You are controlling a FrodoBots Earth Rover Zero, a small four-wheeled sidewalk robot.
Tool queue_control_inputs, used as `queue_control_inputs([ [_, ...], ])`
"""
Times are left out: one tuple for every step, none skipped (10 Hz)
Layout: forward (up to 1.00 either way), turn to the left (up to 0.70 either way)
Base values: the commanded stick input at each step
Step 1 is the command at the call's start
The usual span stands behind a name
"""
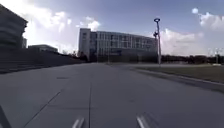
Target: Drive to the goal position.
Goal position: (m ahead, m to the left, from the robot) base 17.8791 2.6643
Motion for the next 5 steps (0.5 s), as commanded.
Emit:
queue_control_inputs([
  [1.00,0.27],
  [1.00,0.27],
  [1.00,0.27],
  [1.00,0.27],
  [1.00,0.27],
])
